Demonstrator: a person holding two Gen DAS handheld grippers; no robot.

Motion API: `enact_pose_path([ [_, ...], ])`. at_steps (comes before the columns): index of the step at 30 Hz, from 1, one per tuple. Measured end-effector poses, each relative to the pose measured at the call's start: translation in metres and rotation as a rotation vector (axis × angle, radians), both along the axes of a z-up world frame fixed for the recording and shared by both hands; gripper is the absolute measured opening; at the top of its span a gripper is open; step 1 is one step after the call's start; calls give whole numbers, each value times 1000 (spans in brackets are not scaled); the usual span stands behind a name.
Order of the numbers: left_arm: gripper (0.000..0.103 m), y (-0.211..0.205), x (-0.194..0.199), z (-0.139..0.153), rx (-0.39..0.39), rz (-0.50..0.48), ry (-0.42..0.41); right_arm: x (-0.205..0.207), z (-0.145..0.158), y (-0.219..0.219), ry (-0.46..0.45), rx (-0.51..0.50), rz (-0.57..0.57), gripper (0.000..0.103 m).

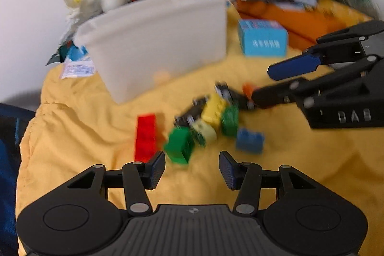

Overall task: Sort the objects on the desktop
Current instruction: 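Grasp the blue two-stud brick with the right tool while the left grasps the green brick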

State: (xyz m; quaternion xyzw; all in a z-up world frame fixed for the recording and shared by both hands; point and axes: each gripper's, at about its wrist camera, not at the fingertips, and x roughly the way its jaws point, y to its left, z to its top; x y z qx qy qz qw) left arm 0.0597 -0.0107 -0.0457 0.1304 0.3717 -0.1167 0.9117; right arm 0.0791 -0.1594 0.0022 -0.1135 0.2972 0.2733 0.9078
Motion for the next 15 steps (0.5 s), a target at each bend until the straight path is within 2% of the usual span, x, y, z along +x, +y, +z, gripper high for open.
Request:
enact_pose_path([
  [4,54,7,7,1,-30,24,-2,-9,-17,7,63,9,7,33],
  [8,54,21,21,10,-84,66,-6,-5,-29,11,92,0,-16,33],
  [11,54,24,30,12,-86,74,7,-3,-40,12,130,-8,-19,32],
  [13,54,23,35,13,-90,66,15,-4,-46,14,138,-21,-20,25],
  [15,54,22,37,13,-105,54,22,-4,-52,16,145,-30,-26,21],
])
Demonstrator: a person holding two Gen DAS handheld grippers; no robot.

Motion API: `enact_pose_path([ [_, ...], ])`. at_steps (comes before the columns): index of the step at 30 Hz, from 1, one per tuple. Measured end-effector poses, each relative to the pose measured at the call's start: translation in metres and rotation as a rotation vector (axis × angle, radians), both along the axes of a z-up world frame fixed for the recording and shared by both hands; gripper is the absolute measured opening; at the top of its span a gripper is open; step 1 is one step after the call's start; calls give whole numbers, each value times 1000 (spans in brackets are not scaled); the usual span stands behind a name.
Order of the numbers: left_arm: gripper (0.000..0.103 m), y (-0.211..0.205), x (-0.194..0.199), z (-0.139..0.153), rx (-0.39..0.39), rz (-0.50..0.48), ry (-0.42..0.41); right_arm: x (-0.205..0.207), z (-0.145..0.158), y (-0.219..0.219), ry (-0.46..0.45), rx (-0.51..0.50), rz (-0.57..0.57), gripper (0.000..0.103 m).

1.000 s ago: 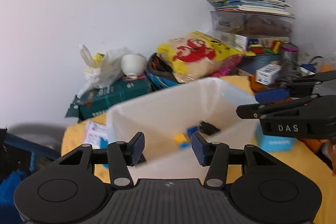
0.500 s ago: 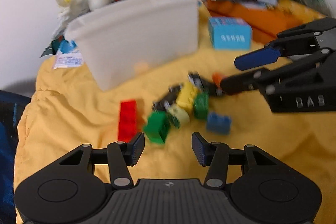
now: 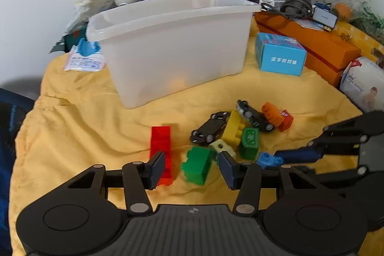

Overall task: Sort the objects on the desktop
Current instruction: 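Grasp the blue two-stud brick with the right tool while the left grasps the green brick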

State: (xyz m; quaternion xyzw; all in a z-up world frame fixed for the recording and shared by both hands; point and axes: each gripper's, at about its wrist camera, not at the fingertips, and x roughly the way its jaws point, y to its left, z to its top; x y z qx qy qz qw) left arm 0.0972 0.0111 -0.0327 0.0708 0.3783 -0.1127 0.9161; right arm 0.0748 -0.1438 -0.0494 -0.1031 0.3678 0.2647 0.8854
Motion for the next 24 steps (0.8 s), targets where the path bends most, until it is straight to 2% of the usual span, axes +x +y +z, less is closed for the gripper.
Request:
enact_pose_path([
  [3,54,-4,3,-2,5,-15,2,-5,2,-4,2,8,-6,18],
  [7,53,-7,9,-9,17,-25,28,-18,10,-13,-39,-17,-6,18],
  [9,44,-7,13,-13,8,-30,55,-24,11,-20,-37,-23,-21,18],
  [13,26,-7,13,-21,46,-48,85,-35,11,-36,-15,-12,-68,18],
  [15,26,-9,6,-21,49,-74,80,-38,11,-41,-5,-9,-86,18],
  [20,26,-24,-27,-14,159,-160,35,-42,11,-50,1,-5,-110,18],
  [24,27,-42,-52,-20,257,-241,26,-45,8,-50,4,-15,-98,18],
])
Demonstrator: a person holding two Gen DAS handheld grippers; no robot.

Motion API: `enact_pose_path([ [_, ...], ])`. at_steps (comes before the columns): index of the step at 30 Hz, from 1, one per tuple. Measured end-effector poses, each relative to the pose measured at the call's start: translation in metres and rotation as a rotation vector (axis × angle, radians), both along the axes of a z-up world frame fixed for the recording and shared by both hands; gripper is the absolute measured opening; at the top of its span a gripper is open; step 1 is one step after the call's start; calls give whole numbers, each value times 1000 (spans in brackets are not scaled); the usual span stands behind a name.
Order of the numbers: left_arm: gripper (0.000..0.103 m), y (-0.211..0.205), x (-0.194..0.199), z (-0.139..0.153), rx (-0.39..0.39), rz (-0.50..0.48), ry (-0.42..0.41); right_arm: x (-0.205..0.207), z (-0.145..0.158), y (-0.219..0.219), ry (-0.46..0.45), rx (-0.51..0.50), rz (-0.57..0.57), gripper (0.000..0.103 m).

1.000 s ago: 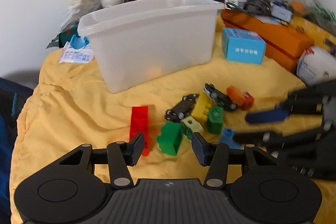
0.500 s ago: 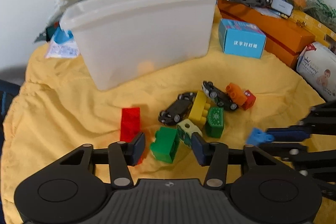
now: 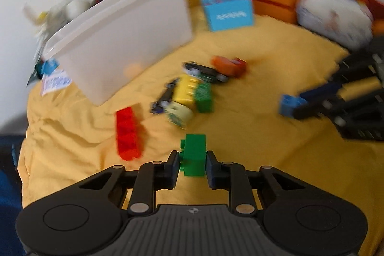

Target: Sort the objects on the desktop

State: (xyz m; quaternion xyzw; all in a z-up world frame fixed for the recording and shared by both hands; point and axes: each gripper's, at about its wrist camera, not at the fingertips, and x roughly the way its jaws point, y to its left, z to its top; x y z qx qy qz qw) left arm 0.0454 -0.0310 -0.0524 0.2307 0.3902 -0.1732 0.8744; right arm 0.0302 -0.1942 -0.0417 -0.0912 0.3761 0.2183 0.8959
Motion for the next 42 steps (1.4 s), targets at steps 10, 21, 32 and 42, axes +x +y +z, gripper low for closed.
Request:
enact_pose_path([
  [10,47,-13,-28,2,-42,-23,4,2,-8,3,31,-10,9,19],
  [21,59,4,-18,3,-214,108,37,2,-4,-2,43,10,-15,28],
  [32,49,11,11,-15,-331,181,107,6,-9,7,36,-38,4,32],
  [42,33,26,8,9,-418,187,61,8,-4,8,23,-38,25,18],
])
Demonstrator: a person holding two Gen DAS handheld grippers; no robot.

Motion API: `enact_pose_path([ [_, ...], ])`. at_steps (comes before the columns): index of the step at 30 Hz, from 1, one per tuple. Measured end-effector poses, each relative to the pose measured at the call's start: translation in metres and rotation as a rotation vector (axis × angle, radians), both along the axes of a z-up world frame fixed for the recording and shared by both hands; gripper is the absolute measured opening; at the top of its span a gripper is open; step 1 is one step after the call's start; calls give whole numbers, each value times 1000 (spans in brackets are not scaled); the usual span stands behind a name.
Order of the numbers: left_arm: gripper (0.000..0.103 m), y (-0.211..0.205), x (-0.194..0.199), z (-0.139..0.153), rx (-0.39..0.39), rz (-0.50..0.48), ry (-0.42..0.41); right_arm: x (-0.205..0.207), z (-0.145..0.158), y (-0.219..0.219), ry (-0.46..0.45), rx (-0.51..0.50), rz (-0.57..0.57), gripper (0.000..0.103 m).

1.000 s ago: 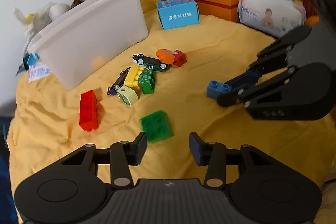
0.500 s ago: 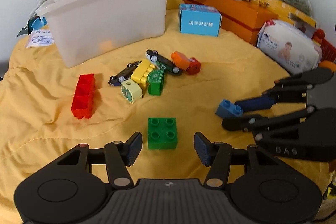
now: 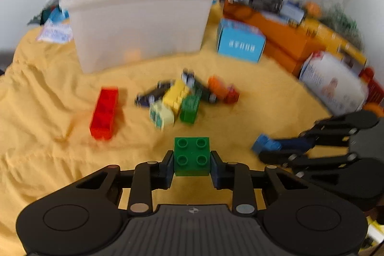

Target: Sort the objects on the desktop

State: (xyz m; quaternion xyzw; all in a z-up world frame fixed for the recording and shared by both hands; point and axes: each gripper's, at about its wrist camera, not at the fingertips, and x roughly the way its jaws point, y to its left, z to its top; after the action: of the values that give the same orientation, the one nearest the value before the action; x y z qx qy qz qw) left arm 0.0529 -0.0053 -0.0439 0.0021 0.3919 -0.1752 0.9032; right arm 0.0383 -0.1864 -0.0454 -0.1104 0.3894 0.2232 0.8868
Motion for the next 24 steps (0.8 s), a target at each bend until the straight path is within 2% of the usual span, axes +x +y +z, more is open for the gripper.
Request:
enact_pose_path([
  [6,34,9,11,41,-20,7,-93,15,20,3,-48,2,26,18],
  [11,34,16,35,74,20,11,-182,38,51,6,-141,17,33,18],
  [15,34,24,61,103,34,38,-259,66,81,14,-249,40,27,18],
  [18,34,23,81,124,94,61,-358,92,104,25,-325,75,10,18],
  [21,34,26,102,138,97,89,-389,118,122,36,-391,90,7,18],
  [24,34,27,124,149,120,105,-417,144,134,44,-415,102,1,18],
])
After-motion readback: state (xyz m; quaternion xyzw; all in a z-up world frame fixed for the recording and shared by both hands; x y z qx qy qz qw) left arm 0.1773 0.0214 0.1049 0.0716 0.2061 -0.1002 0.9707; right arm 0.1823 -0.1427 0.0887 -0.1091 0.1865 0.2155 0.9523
